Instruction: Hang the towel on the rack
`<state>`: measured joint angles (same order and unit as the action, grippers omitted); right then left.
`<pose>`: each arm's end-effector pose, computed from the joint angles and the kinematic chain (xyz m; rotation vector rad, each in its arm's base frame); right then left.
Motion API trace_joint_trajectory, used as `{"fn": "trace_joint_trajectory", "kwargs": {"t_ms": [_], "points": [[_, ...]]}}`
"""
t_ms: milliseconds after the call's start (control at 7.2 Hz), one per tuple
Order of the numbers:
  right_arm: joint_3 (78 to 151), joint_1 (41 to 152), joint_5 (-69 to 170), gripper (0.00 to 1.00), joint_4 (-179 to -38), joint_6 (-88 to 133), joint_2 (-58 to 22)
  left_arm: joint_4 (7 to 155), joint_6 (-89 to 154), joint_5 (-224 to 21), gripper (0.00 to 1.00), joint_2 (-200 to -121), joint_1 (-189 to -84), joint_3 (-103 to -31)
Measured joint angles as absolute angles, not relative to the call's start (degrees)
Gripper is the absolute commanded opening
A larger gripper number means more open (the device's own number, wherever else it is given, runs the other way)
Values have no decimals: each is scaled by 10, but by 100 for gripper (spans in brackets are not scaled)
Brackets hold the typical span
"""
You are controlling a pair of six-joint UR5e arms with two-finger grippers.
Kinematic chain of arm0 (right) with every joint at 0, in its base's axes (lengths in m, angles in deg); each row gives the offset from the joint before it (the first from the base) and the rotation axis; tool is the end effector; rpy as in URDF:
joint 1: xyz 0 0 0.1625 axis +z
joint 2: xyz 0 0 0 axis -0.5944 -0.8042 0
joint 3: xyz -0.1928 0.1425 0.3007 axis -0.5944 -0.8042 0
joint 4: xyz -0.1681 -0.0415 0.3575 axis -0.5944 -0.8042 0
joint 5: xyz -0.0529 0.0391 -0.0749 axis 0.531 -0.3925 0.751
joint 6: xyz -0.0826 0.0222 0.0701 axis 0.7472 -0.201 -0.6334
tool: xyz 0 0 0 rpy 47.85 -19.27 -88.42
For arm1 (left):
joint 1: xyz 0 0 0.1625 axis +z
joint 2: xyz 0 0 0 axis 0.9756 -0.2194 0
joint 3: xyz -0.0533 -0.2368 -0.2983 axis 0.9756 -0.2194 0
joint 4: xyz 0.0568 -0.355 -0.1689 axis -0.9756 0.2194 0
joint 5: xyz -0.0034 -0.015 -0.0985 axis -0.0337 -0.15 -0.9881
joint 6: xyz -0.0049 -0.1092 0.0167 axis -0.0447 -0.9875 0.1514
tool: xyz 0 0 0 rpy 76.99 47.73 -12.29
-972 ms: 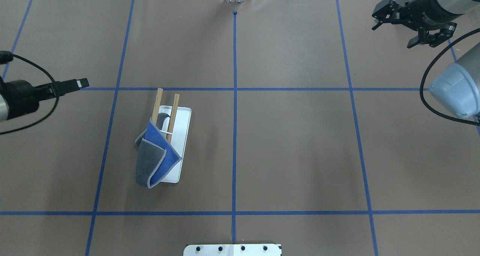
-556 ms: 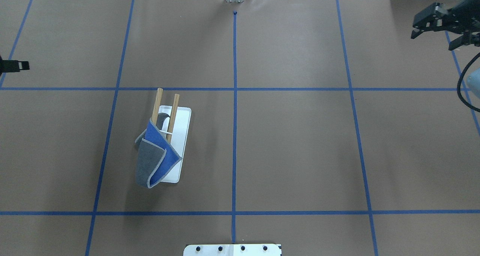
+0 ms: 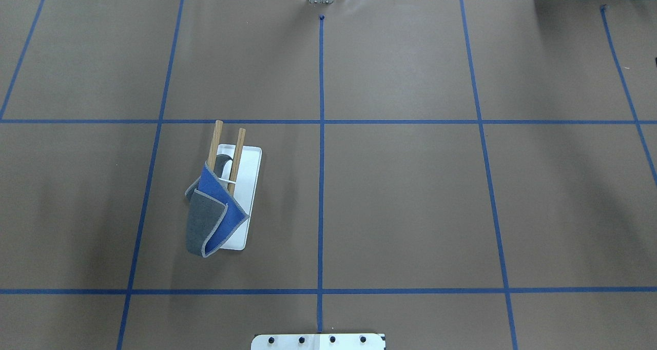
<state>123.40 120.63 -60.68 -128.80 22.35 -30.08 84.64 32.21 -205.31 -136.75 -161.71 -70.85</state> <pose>0.0027 -0.5253 0.4661 0.0631 -0.7971 0.0928 -0.0222 -0.4830 0.5668 0.4104 0.6828 0.0166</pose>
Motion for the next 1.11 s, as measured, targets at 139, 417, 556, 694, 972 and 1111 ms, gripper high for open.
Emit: {"fn": "trace_joint_trajectory", "kwargs": {"t_ms": [139,417,556,694,972,1111], "points": [[1202,1226,-620,100,-1288,293,-310,777,348,-2087,98,-1372,-1635,-707],[1149,1239,-627,100,-1282,389,-324,681,369,-2129,98,-1377,-1648,-704],[1129,1240,-628,100,-1269,405,-330,663,390,-2145,98,-1375,-1650,-699],[1113,1241,-629,100,-1254,410,-333,656,412,-2154,98,-1374,-1651,-696],[1102,1241,-630,100,-1242,410,-336,654,424,-2159,98,-1376,-1651,-694],[1101,1240,-633,100,-1240,409,-336,656,425,-2159,98,-1378,-1651,-694]]}}
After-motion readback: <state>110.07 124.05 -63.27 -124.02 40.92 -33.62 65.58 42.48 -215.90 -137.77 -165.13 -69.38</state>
